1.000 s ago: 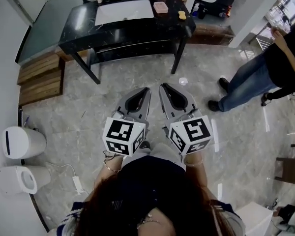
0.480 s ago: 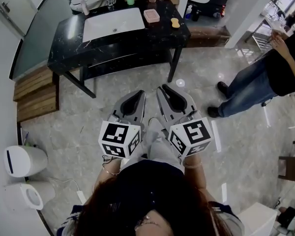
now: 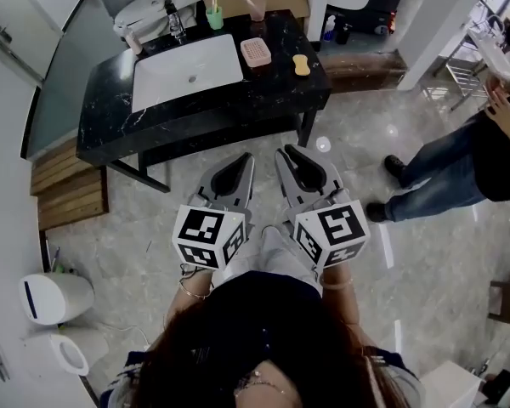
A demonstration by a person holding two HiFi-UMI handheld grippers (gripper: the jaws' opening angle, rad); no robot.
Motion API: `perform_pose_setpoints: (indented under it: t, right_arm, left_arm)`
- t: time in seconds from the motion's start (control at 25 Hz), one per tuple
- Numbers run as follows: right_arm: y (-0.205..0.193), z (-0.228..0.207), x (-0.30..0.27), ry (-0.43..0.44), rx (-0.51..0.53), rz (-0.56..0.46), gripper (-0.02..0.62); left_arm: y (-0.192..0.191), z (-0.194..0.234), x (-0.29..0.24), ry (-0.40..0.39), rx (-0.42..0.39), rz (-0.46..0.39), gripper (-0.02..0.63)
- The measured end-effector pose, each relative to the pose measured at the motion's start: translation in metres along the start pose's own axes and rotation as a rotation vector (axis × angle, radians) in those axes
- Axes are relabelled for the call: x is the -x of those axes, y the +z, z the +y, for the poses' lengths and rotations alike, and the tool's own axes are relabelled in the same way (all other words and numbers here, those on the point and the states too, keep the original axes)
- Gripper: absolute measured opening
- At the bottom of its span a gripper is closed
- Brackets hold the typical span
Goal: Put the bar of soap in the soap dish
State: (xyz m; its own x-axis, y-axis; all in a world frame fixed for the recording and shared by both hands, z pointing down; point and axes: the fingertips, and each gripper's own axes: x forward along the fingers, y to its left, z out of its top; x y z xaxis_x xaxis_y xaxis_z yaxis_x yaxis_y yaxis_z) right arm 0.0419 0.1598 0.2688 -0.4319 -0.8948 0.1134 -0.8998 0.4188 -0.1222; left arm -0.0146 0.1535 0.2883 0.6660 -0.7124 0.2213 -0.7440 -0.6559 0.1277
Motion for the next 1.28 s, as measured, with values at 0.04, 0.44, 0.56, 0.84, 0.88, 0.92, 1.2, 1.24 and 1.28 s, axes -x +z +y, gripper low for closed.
perform_pose_setpoints:
  t: [0.04,0.44,0.56,0.84,0.88,0.92,1.2,1.24,1.28]
  right_arm:
    - [0.001,-0.011,-0.009,-0.005,0.000,0.004,0.038]
    - [0.005,-0.090,-0.087,0.008,-0.039,0.036,0.050]
    - [-0.001,-0.106,-0.109,0.004,-0.037,0.057,0.058]
    - [-0.016,-0.146,-0.160,-0.061,-0.047,0.099,0.080]
    - [-0.017,-0.153,-0.168,-0.076,-0.050,0.105,0.080]
    - [-0.016,-0.159,-0.177,-0.089,-0.052,0.110,0.080]
    - [-0.018,-0.192,-0.241,-0.173,-0.066,0.156,0.094]
    - [-0.019,-0.197,-0.249,-0.187,-0.069,0.164,0.094]
    - [-0.021,-0.202,-0.256,-0.201,-0.071,0.175,0.095]
  left_arm:
    - [0.004,0.005,-0.012,0.004,-0.001,-0.001,0.003]
    - [0.026,0.053,-0.093,0.054,0.015,0.013,0.003]
    - [0.027,0.071,-0.111,0.065,0.028,0.019,0.003]
    - [0.022,0.121,-0.161,0.045,0.046,0.040,0.003]
    - [0.023,0.130,-0.170,0.039,0.049,0.042,0.003]
    - [0.026,0.138,-0.179,0.033,0.050,0.044,0.003]
    - [0.037,0.194,-0.234,-0.025,0.059,0.079,0.003]
    - [0.036,0.201,-0.240,-0.036,0.065,0.088,0.003]
    - [0.036,0.206,-0.246,-0.048,0.073,0.097,0.003]
